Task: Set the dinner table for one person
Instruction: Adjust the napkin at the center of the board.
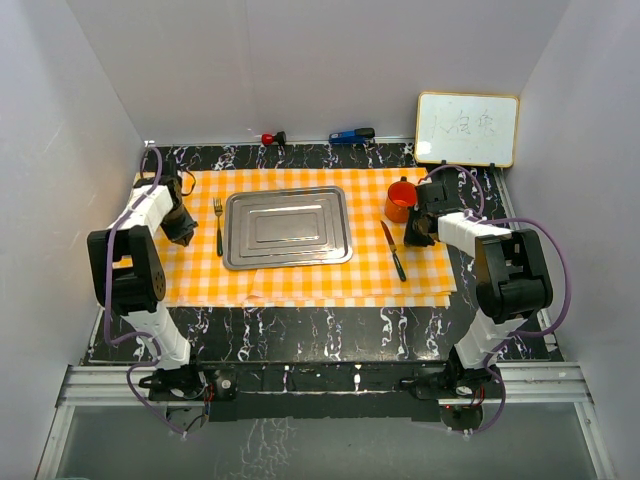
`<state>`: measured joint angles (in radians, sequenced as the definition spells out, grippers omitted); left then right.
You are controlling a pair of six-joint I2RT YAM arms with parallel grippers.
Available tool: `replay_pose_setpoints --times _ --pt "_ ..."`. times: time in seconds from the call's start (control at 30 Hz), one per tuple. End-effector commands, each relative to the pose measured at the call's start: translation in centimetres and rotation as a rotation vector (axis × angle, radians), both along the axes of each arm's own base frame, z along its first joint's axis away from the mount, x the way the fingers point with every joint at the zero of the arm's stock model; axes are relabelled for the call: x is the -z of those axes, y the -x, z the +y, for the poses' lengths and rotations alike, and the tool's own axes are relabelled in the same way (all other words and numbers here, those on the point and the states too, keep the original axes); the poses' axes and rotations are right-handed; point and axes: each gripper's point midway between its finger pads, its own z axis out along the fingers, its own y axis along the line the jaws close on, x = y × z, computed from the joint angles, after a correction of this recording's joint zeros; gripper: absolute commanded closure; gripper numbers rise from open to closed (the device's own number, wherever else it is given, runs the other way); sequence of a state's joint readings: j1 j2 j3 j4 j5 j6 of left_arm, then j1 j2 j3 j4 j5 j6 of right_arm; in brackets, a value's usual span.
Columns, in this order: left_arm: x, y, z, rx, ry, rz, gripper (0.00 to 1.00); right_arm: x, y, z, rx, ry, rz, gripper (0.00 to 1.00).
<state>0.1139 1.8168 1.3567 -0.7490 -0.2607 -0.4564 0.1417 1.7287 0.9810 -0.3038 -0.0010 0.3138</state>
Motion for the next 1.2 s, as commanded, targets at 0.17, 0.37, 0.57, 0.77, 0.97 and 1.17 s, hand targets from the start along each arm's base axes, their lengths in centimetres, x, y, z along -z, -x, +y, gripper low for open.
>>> replay_pose_setpoints --times 0.17,0.37,0.57,0.77,0.97,1.17 --pt "2.4 -0.1 -3.7 0.009 0.193 -0.037 1.00 3.5 1.2 -0.7 -0.005 0.032 0.079 1.00" --pt "5.4 1.6 -5.3 -0.022 0.263 0.014 1.00 3.6 1.1 -0.7 -0.004 0.029 0.078 1.00" --pt "7.5 3.4 -2.8 -0.087 0.121 0.110 1.00 3.8 1.2 -0.7 -0.004 0.029 0.084 1.00" --pt "8.6 6.1 4.1 -0.166 -0.276 0.340 1.00 3.9 1.4 -0.5 -0.010 0.021 0.086 1.00" --pt "8.8 6.3 6.6 -0.230 -0.316 0.344 1.00 4.2 1.6 -0.7 -0.006 0.028 0.094 1.00" --pt "8.3 6.1 8.2 -0.280 -0.280 0.304 1.00 4.8 1.8 -0.7 -0.004 0.031 0.109 1.00"
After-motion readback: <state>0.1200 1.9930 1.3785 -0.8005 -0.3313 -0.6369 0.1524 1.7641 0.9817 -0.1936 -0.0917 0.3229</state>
